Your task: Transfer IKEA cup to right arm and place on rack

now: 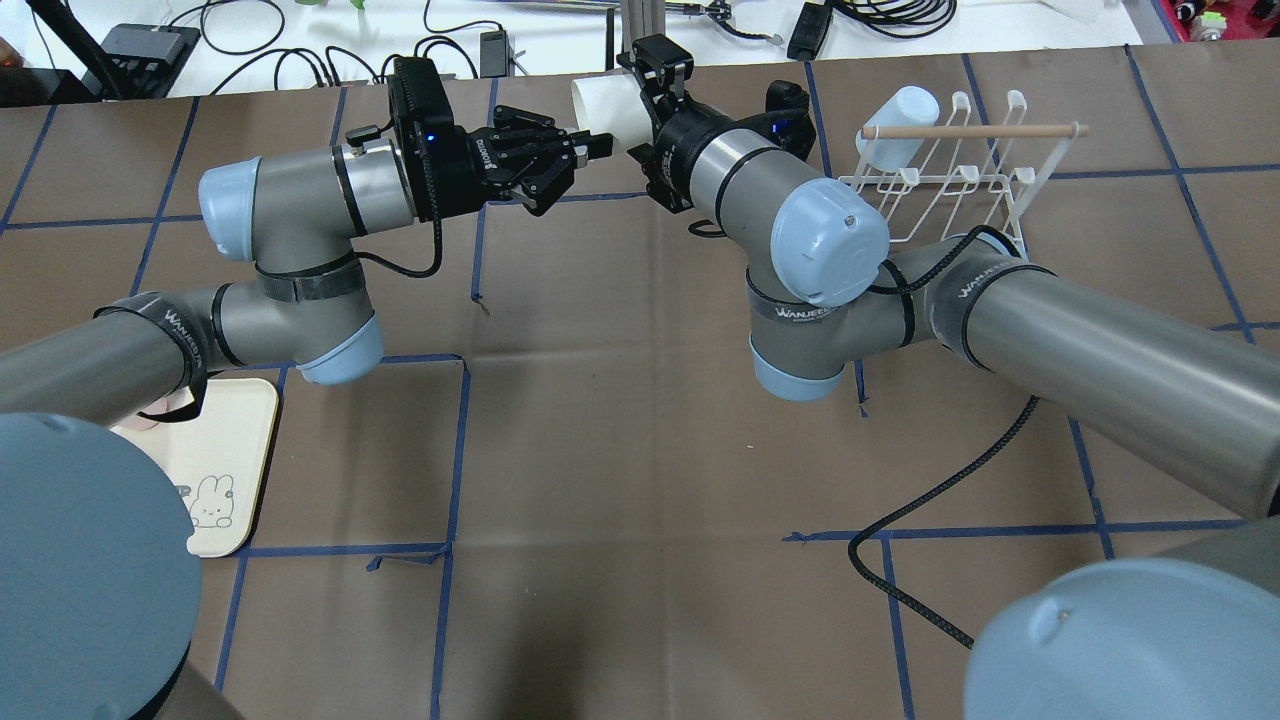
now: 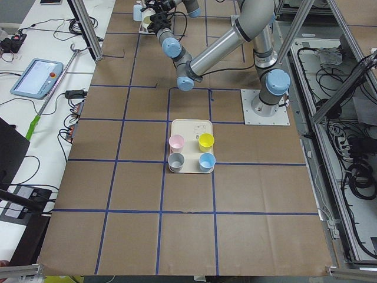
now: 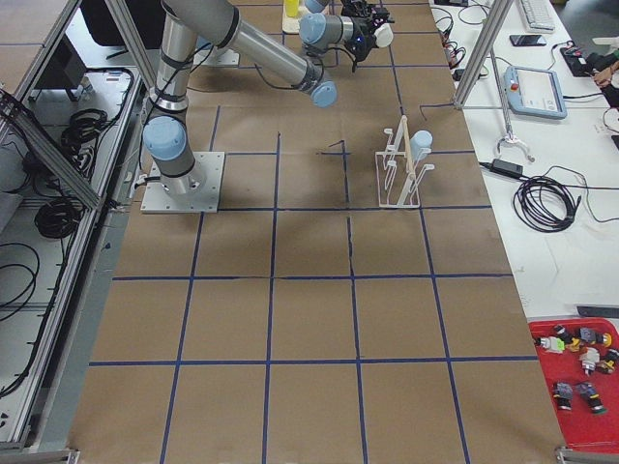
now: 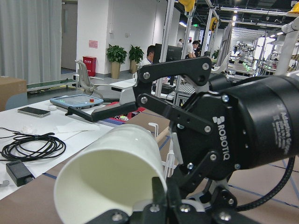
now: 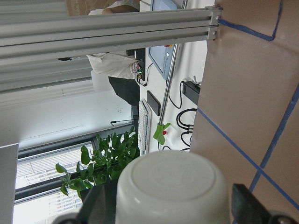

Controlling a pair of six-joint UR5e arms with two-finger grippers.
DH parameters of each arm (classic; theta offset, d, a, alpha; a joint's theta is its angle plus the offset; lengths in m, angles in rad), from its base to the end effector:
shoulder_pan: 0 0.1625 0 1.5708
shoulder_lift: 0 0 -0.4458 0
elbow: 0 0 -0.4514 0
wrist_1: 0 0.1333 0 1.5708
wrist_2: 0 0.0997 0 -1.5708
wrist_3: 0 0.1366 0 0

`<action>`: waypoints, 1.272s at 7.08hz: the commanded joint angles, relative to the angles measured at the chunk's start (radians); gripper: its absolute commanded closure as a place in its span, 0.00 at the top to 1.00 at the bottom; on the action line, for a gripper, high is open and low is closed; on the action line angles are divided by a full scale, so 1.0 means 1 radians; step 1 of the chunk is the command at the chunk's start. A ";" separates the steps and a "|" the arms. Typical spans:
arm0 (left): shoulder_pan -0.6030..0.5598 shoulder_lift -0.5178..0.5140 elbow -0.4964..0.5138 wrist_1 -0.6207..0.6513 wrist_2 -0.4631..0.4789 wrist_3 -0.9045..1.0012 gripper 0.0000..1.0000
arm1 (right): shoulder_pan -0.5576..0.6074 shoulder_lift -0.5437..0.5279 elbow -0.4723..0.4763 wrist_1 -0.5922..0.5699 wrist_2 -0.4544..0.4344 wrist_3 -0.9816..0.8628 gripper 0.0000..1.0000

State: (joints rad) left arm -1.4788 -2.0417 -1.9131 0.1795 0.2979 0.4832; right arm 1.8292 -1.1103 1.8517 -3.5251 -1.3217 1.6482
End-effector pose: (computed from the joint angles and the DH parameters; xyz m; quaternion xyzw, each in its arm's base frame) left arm -0.2073 -0.6255 0.2884 -0.4027 -0.6517 0.4987 0.4055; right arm 0.3377 -0.6244 0.3040 0.4677 0.6716 -0.2442 0.5202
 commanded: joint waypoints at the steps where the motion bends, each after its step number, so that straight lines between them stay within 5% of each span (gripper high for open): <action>1: 0.000 0.001 0.000 0.000 0.000 0.000 0.11 | 0.001 0.001 -0.002 0.000 0.010 0.001 0.65; 4: 0.000 0.003 0.002 -0.002 0.000 0.000 0.18 | -0.001 0.000 -0.002 -0.002 0.013 -0.001 0.42; 7: 0.000 -0.005 0.016 -0.005 0.000 -0.014 0.74 | -0.001 0.000 -0.002 -0.003 0.013 -0.001 0.40; 9: 0.002 0.003 0.016 -0.002 0.000 -0.043 0.98 | -0.001 0.000 -0.005 -0.003 0.013 0.001 0.39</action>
State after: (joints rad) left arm -1.4785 -2.0441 -1.8981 0.1770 0.2977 0.4519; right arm 1.8285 -1.1105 1.8492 -3.5281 -1.3085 1.6486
